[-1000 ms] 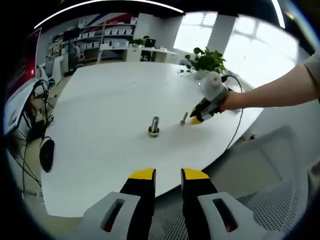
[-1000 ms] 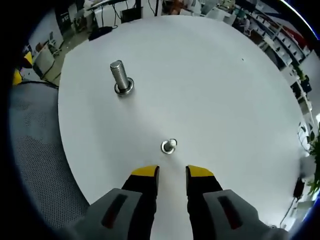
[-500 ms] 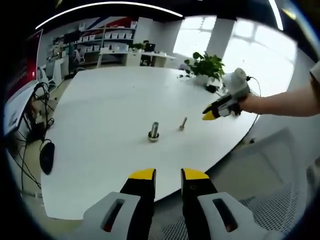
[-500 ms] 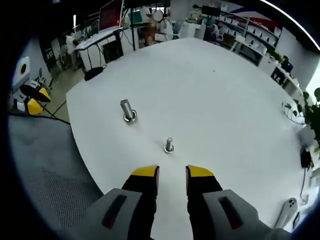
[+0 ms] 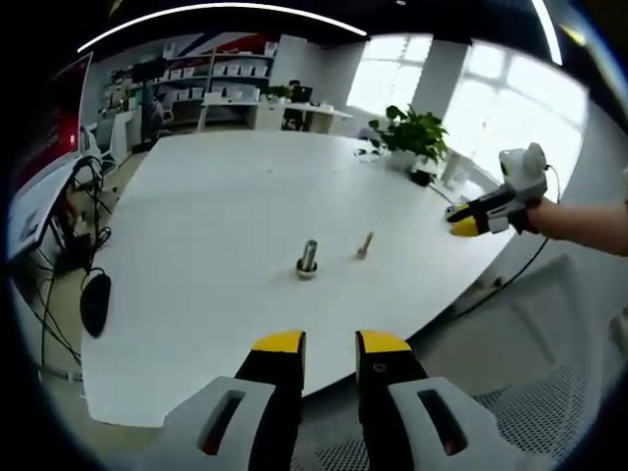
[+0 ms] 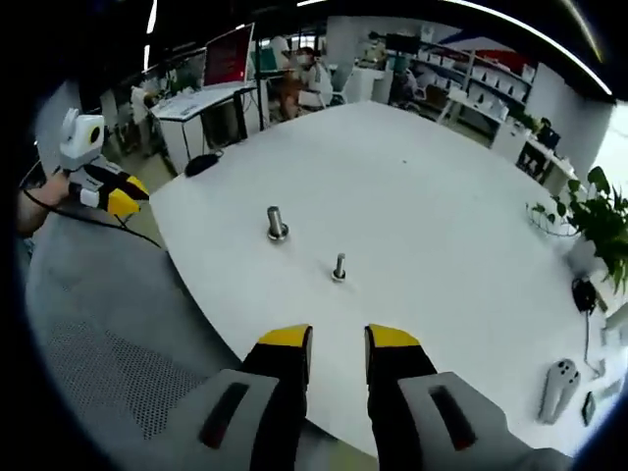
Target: Place the washer onto the threaded stud by aligning its center hole with the stud, sliding it down to the base, and recovering from edge contact or off-axis alignment until the washer reaches the visible bottom stop.
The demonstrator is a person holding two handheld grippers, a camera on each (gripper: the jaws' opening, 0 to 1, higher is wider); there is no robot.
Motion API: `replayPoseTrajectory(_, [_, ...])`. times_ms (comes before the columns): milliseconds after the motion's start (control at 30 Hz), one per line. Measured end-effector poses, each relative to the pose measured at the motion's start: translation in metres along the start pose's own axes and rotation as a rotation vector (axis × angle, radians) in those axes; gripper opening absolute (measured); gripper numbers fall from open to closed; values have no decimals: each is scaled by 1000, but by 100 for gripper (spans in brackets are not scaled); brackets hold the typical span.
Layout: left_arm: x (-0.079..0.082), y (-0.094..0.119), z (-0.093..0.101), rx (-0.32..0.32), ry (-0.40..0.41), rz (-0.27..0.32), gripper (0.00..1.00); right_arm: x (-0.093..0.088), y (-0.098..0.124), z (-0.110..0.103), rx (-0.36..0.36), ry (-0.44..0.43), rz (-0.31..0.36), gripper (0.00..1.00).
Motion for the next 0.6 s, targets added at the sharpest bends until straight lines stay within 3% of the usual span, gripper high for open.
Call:
replayPoseTrajectory(133, [-1,0,1,-2,-1,-5,18,-8,10,-10,31,-80,49,24])
replayPoseTrajectory(200, [-1,0,0,0,2,-8,19,-10,14,-14,25,-78,54,24])
replayPoseTrajectory(467, [-2,1,-1,21,14,-12,19,-7,21,-26,59,-194,179,24])
replayPoseTrajectory(600, [0,2,-1,22,18,6,20,-9,31,-27,23,-191,213,25])
Point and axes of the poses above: the point that each gripper's makers call its tool centre point, and the gripper's own axes: y roughly backward along the fingers, z roughly to its right, x roughly out of its top, the point moved 10 cm from there along y, roughly backward along the fingers, and after that the axes turned 14 degrees about y, right-handed, at the moved point
